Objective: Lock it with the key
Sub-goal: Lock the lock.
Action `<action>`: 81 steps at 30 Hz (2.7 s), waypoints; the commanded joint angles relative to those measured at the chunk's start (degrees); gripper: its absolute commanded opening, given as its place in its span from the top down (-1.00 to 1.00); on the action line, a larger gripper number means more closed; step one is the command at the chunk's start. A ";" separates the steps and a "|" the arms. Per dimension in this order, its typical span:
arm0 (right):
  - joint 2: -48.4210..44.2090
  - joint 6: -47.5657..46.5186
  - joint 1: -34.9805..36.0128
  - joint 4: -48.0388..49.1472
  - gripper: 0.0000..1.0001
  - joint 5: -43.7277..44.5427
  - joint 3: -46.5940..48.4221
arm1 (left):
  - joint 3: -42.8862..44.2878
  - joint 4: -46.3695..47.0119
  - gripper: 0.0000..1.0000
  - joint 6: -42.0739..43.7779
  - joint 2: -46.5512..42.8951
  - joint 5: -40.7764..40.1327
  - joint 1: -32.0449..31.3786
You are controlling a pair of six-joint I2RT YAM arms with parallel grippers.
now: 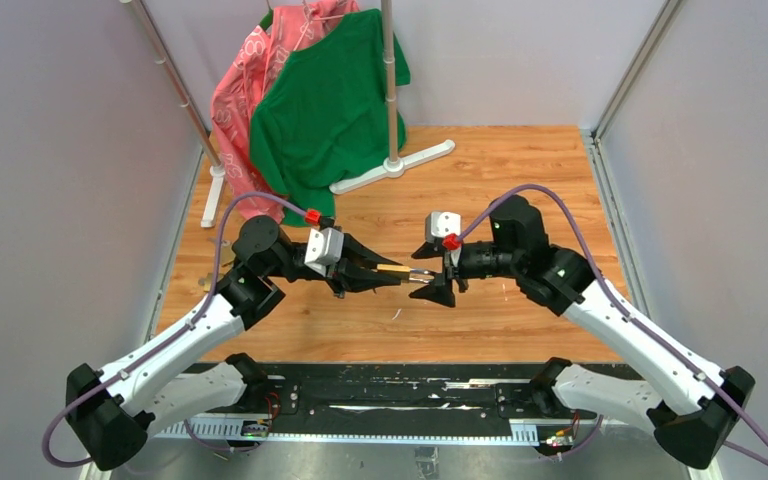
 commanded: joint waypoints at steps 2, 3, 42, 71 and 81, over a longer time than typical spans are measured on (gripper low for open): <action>-5.20 -0.04 -3.32 -7.49 -0.60 3.77 2.62 | 1.02 0.72 1.00 1.97 -2.51 -0.84 1.25; -5.60 -0.78 -3.89 -9.24 -0.62 4.23 3.60 | 0.90 0.60 1.00 1.97 -2.68 -0.90 1.32; -6.78 1.40 -9.02 -8.13 1.00 -4.08 8.32 | 2.90 -26.24 -0.51 16.78 -4.91 -4.27 4.17; -7.72 2.43 -9.03 -4.94 1.00 -7.25 5.73 | 8.62 -22.83 0.37 5.87 1.80 -7.32 1.85; -8.84 2.51 -9.03 -4.83 1.00 -6.29 5.98 | 8.90 -26.90 0.87 8.83 1.80 -5.92 1.55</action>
